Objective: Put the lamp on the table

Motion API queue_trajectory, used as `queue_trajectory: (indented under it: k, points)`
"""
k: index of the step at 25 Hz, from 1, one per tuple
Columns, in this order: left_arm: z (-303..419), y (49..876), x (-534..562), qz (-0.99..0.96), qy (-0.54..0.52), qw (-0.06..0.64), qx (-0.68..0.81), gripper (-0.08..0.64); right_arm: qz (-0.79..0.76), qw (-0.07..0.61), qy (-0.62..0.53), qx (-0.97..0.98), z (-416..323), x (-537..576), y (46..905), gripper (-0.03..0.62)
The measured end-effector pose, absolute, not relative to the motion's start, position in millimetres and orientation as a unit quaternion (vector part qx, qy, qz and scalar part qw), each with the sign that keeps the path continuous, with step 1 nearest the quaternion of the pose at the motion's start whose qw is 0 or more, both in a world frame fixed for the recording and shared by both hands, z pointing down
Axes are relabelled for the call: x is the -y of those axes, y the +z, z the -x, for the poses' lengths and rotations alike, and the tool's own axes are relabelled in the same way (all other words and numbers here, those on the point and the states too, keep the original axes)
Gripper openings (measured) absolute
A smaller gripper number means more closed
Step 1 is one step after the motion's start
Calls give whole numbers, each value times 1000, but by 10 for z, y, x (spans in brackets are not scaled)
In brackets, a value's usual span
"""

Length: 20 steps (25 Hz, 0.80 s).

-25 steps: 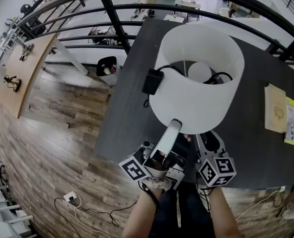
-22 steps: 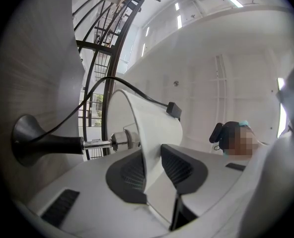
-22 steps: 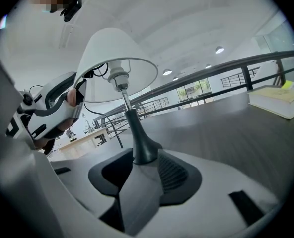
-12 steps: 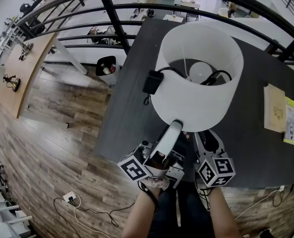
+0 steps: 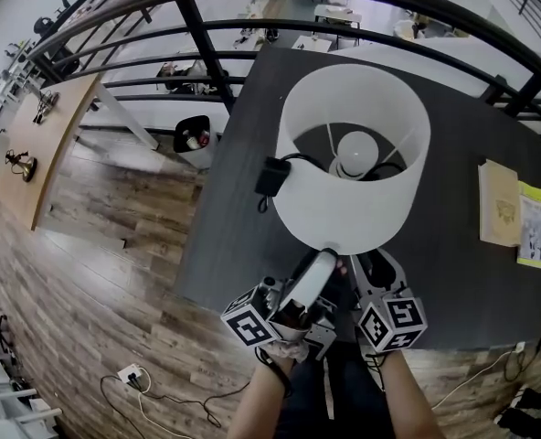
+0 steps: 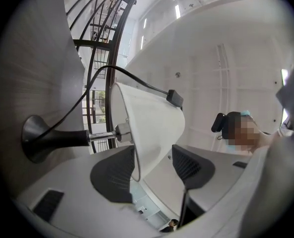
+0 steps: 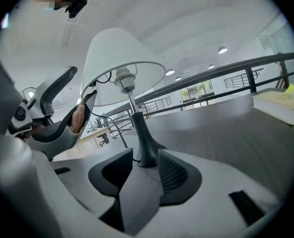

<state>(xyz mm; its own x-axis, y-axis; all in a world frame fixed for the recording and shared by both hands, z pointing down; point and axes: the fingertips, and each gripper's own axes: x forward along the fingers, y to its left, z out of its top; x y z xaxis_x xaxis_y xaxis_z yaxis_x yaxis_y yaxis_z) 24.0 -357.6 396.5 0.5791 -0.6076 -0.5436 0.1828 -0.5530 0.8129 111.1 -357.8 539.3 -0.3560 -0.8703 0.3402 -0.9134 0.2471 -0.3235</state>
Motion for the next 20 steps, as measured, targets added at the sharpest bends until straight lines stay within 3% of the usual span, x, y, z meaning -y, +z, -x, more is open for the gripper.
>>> queue_trajectory:
  k: [8, 9, 10, 16, 20]
  points:
    - [-249, 4361, 3307, -782, -359, 475, 186, 239, -560, 47, 243, 791, -1116, 3482, 5271, 170]
    - [-241, 4410, 3284, -779, -354, 480, 194, 242, -560, 48, 242, 791, -1122, 3467, 5249, 136]
    - [-233, 4458, 3266, -776, -347, 485, 204, 229, -560, 48, 240, 792, -1127, 3449, 5224, 96]
    - [-277, 4569, 3200, -758, -310, 508, 267, 38, -558, 46, 234, 795, -1183, 3363, 4978, 20]
    - [-425, 4553, 3074, -778, -260, 498, 282, 9, -558, 46, 224, 798, -1222, 3340, 4776, 20]
